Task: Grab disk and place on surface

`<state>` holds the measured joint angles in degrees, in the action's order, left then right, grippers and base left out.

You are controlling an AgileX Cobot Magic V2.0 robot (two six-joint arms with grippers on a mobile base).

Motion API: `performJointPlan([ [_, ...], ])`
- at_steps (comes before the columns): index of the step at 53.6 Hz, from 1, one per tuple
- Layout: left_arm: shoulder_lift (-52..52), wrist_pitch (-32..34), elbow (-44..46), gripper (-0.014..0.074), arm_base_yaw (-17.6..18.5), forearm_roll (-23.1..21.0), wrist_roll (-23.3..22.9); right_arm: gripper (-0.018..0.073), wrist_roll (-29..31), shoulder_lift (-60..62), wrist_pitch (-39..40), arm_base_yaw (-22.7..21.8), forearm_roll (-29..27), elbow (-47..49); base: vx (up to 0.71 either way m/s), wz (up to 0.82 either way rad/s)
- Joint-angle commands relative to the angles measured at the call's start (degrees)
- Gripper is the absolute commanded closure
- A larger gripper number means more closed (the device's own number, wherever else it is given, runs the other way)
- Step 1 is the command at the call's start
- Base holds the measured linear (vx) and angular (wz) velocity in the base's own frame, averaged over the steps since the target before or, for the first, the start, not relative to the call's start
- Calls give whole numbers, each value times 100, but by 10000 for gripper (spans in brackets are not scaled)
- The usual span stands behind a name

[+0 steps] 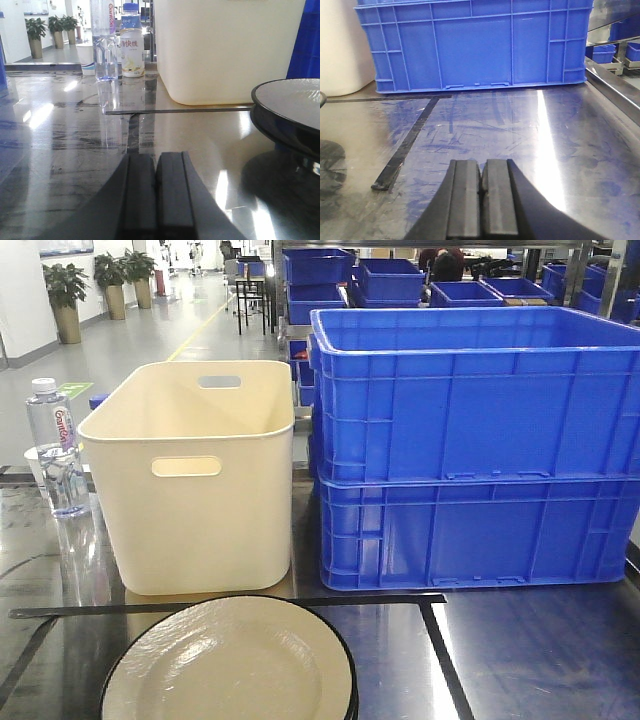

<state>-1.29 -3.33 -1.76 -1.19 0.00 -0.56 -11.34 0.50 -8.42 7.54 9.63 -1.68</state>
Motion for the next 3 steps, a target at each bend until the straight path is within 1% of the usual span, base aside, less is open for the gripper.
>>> performJointPlan([
  [1, -61, 474, 118, 603, 30, 0, 13, 568, 1, 11, 481, -23, 40, -40, 0, 0],
  [3, -61, 474, 118, 603, 30, 0, 13, 568, 1, 11, 481, -23, 40, -40, 0, 0],
])
